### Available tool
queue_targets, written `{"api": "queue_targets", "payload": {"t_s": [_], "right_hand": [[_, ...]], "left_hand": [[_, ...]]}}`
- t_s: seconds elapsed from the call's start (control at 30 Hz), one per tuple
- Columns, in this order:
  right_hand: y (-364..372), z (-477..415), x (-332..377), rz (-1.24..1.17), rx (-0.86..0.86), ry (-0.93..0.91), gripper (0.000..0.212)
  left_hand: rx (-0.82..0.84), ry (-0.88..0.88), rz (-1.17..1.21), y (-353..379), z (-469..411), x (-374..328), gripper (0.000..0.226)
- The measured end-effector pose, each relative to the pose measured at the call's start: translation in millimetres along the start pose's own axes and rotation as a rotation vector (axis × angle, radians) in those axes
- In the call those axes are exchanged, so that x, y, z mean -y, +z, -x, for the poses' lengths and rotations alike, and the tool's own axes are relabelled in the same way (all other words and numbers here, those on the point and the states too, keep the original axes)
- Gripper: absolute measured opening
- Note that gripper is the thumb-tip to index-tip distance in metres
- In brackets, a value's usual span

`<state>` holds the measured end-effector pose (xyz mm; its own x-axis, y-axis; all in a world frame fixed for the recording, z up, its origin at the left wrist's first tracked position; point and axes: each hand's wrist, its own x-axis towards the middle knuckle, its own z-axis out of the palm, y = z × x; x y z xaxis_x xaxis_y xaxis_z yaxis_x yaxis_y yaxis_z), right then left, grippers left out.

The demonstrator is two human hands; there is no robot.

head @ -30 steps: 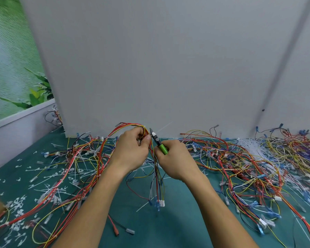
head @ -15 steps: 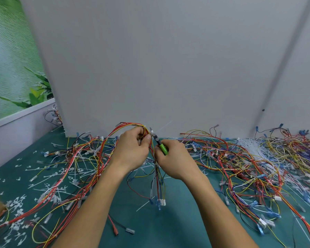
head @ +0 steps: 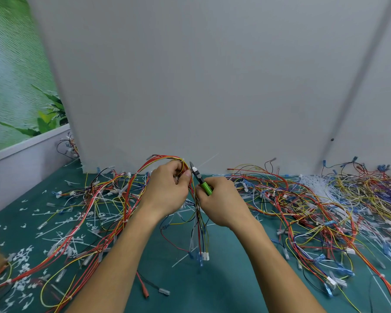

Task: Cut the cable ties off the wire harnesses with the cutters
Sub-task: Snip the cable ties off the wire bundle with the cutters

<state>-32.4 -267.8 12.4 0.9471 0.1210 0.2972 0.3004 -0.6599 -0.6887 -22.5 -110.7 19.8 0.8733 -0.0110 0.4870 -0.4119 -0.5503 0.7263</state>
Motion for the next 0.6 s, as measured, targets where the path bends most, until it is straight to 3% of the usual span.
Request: {"api": "queue_targets", "payload": {"t_s": [0.23, 0.6], "right_hand": [[1.4, 0.6, 0.7, 0.008, 0.009, -0.018, 0.027], [1.6, 0.9, -0.4, 0.014, -0.015, 0.001, 0.037]], "left_hand": [[-0.006, 0.007, 0.002, 0.0, -0.2, 1.2, 0.025], [-0.005, -0.008, 0.0, -1.2, -0.2, -1.2, 0.023]]}}
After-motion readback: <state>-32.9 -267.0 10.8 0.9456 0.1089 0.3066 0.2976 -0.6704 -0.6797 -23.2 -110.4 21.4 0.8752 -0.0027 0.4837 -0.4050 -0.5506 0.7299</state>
